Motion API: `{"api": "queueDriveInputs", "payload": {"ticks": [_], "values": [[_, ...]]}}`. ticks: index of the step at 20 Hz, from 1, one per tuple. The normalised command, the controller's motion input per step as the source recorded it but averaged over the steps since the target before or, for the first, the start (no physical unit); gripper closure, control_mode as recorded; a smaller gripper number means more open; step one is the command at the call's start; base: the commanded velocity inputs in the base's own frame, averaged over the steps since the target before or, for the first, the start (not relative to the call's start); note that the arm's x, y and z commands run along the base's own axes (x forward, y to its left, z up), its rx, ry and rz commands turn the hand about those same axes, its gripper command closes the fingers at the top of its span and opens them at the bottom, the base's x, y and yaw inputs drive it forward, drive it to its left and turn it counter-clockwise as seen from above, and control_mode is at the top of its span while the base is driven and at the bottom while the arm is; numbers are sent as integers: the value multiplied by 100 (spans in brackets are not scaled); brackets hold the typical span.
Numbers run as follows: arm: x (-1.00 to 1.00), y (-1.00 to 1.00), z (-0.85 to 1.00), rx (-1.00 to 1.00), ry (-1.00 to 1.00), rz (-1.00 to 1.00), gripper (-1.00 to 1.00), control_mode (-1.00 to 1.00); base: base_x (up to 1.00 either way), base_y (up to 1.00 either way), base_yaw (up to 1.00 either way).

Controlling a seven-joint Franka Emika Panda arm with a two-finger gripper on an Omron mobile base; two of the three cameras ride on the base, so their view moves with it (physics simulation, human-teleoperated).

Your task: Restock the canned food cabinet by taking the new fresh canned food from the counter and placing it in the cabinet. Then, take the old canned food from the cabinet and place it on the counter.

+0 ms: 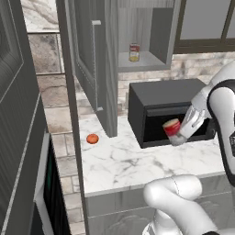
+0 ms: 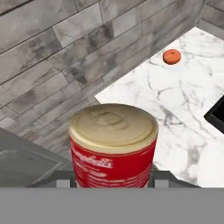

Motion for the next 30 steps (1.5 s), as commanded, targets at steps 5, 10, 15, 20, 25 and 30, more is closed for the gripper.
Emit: {"api": "queueDriveInputs", "payload": {"ticks": [5,10,15,20,25,30], "values": [[-9,44,-84,35,0,0,100,-100,0,0,0],[46,44,-25,11,0,-5,100,-100,0,0,0],[56,46,-1,-4,0,-3,100,-100,0,0,0],[32,6,-13,-9,0,0,100,-100,0,0,0],[0,0,-54,-14,0,0,100,-100,0,0,0],[2,14,-43,-9,-1,0,100,-100,0,0,0]]}}
